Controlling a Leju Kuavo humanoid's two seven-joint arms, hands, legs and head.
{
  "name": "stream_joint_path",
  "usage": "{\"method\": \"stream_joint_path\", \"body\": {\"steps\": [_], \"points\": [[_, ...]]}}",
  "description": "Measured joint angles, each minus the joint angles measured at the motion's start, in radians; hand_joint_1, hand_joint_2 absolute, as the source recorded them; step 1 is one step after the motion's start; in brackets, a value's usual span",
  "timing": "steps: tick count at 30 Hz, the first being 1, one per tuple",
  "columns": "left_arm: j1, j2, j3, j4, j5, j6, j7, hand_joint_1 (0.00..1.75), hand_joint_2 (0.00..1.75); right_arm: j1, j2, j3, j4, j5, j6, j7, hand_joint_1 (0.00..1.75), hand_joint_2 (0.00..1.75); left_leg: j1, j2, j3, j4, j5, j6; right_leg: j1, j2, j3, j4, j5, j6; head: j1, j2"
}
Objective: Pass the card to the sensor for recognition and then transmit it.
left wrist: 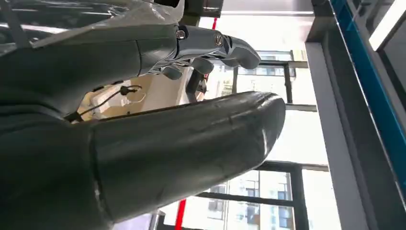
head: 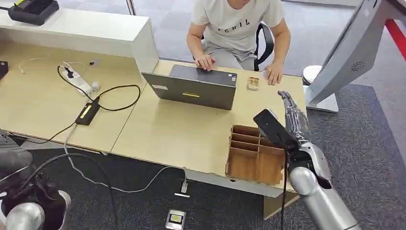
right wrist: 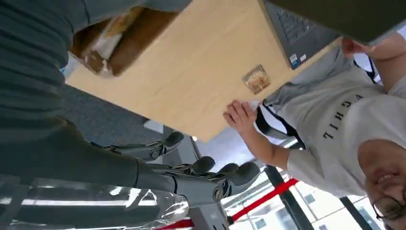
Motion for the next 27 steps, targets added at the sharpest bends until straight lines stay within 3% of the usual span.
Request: {"method": "stream_joint_path", "body": {"steps": [6,11,14,18,22,27], "points": [[0.014,0.006,0.014,0.0,-0.007,0.0,0.004,0.0,0.0,0.136,-0.096,-0.051,-0.25,-0.161,0.086,0.017,0.0,1.75,0.0,0.0,0.0,0.0,0.0,0.0,0.0,0.0,0.0,0.0,0.0,0.0,0.0,0.0],[0.021,0.022,0.015,0.0,0.012,0.0,-0.001,0.0,0.0,0.236,-0.167,-0.096,-0.451,-0.182,0.123,0.022,0.0,1.75,0.0,0.0,0.0,0.0,0.0,0.0,0.0,0.0,0.0,0.0,0.0,0.0,0.0,0.0],[0.022,0.032,0.014,0.0,0.031,0.0,-0.014,0.0,0.0,0.286,-0.186,-0.108,-0.535,-0.116,0.108,0.011,0.0,1.75,0.0,0.0,0.0,0.0,0.0,0.0,0.0,0.0,0.0,0.0,0.0,0.0,0.0,0.0],[0.029,0.04,0.013,0.0,0.036,0.0,-0.031,0.0,0.0,0.336,-0.188,-0.105,-0.579,0.07,0.027,-0.041,0.0,1.75,0.0,0.0,0.0,-0.001,0.0,0.0,0.0,0.0,0.0,0.0,0.0,0.0,0.0,0.0],[0.036,0.046,0.012,0.0,0.034,0.0,-0.048,0.0,0.0,0.362,-0.174,-0.085,-0.579,0.234,-0.03,-0.059,0.0,1.75,0.0,0.0,-0.001,-0.001,0.0,0.0,0.0,0.0,0.0,0.0,0.0,0.0,0.0,0.0],[0.037,0.066,0.009,0.0,-0.042,0.0,-0.024,0.0,0.0,0.359,-0.148,-0.056,-0.535,0.318,-0.066,-0.061,0.0,1.75,0.0,0.0,-0.001,-0.001,0.0,0.0,0.0,0.0,0.0,0.0,0.0,0.0,0.0,0.0]]}}
